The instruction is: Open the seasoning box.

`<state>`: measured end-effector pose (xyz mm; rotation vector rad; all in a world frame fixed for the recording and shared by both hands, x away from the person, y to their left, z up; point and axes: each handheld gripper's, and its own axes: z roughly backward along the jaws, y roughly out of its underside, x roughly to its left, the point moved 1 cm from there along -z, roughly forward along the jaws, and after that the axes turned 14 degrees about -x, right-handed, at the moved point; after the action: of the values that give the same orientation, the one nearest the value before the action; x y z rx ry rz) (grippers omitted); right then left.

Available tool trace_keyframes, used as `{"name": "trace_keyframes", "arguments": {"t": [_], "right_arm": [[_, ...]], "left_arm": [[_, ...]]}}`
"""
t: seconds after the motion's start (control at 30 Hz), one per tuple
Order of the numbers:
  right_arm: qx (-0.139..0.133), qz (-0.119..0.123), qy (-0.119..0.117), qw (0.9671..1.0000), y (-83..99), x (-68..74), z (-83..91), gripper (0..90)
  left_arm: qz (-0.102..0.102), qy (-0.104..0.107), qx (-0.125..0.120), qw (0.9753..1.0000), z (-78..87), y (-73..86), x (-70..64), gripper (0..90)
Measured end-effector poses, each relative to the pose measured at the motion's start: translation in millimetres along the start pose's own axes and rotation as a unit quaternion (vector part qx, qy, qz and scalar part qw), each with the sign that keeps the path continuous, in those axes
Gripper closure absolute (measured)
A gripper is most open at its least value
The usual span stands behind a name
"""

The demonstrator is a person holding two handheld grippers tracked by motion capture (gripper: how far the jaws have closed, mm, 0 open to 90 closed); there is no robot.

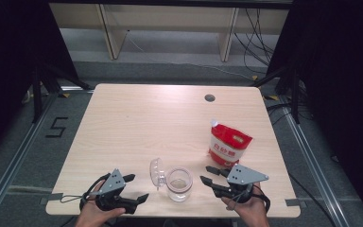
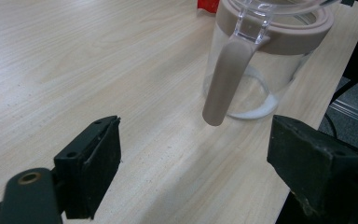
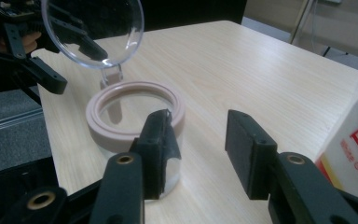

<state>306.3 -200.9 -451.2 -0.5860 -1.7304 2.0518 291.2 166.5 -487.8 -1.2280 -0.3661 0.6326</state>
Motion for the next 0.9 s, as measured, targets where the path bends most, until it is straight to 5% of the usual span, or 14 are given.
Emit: {"name": "trace_keyframes", "arguments": {"t": [0.2, 0.47, 0.6, 0.63, 0.67, 0.73, 0.9], "right_arm": [[0.0, -0.018, 0.018, 0.9997, 5.5, -8.3, 7.9, 53.9], [0.006, -0.034, 0.053, 0.998, 13.4, -17.5, 20.8, 48.9], [0.002, -0.053, 0.067, 0.9964, 15.7, -22.1, 27.6, 44.7], [0.005, -0.059, 0.071, 0.9957, 16.4, -23.1, 29.8, 43.3], [0.004, -0.069, 0.083, 0.9942, 18.0, -24.3, 33.0, 41.4], [0.002, -0.056, 0.091, 0.9943, 19.3, -26.3, 34.6, 40.9], [0.012, -0.081, 0.111, 0.9904, 23.5, -28.1, 42.8, 34.3]], "left_arm": [[0.019, -0.002, -0.007, 0.9998, 0.4, 0.7, -0.6, 17.0], [0.011, 0.001, -0.006, 0.9999, 4.1, 1.5, 2.4, 17.0], [0.004, -0.003, -0.005, 1.0, 8.3, 1.2, 2.7, 17.0], [0.022, -0.002, -0.013, 0.9997, 8.0, 2.3, 1.3, 17.0], [0.02, -0.005, -0.01, 0.9997, 9.7, 2.6, 1.6, 17.0], [0.017, -0.008, -0.007, 0.9998, 10.5, 3.2, 2.3, 17.0], [0.018, -0.012, -0.005, 0.9998, 16.4, 6.2, 4.3, 17.0]]}}
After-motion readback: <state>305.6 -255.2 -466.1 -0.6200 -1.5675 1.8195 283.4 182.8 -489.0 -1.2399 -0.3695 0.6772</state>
